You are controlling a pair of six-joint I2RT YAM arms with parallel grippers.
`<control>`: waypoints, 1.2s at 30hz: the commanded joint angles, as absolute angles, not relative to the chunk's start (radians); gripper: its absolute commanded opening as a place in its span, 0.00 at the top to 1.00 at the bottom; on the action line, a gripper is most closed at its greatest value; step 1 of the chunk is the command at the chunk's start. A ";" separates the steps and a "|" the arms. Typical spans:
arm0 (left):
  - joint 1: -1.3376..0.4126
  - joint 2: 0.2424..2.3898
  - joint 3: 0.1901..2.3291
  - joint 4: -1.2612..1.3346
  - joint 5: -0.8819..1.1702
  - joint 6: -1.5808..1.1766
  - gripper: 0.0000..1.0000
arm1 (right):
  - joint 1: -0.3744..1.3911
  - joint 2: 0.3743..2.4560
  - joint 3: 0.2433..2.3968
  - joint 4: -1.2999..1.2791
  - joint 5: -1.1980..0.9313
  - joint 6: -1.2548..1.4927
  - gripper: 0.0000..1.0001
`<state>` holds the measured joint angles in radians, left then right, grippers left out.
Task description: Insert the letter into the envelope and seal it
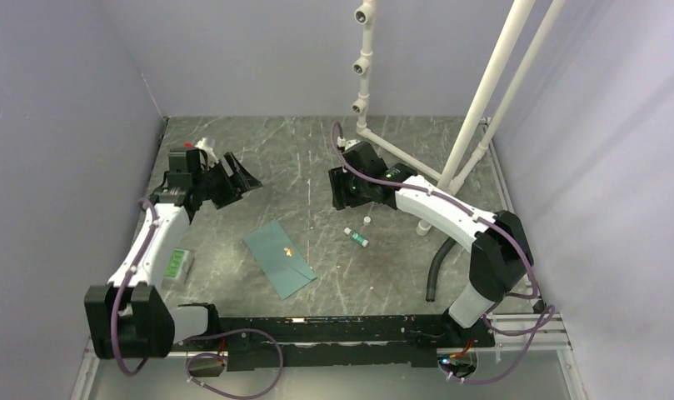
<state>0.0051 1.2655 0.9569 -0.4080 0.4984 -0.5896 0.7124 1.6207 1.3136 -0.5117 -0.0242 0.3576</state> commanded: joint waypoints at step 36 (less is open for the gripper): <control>0.006 1.171 0.979 -0.464 0.353 -0.530 0.07 | 0.696 1.807 1.120 -0.591 -0.014 0.182 0.79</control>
<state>0.0113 1.1637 0.9619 -0.5186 0.2802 -0.5354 0.7006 1.8336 1.1702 -0.6899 -0.0448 0.1757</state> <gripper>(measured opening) 0.923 0.280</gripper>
